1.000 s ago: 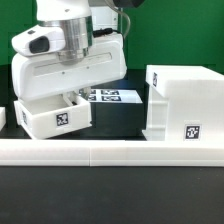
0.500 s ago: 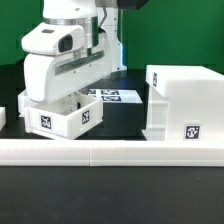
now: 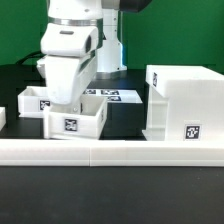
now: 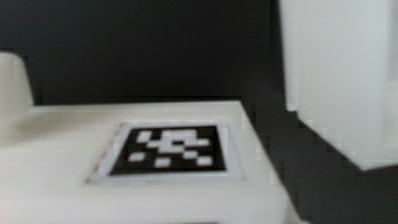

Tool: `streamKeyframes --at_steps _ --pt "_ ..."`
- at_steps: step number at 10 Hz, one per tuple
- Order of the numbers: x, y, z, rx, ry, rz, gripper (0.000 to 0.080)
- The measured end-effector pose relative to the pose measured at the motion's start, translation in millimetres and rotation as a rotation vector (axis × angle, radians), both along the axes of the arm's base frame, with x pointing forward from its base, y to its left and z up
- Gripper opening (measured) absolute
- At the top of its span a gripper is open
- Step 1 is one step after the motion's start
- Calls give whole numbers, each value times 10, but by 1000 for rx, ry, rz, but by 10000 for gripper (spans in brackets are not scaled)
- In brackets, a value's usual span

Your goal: Assemble drawer

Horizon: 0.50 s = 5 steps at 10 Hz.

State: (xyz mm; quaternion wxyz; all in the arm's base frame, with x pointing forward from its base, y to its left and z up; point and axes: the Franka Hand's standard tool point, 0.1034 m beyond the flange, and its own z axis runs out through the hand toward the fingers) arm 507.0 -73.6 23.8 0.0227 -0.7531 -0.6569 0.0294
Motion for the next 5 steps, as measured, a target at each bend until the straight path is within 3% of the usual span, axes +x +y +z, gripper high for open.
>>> streamKeyframes --at_steps 5 --pt "-13 -61 -28 7 5 164 44"
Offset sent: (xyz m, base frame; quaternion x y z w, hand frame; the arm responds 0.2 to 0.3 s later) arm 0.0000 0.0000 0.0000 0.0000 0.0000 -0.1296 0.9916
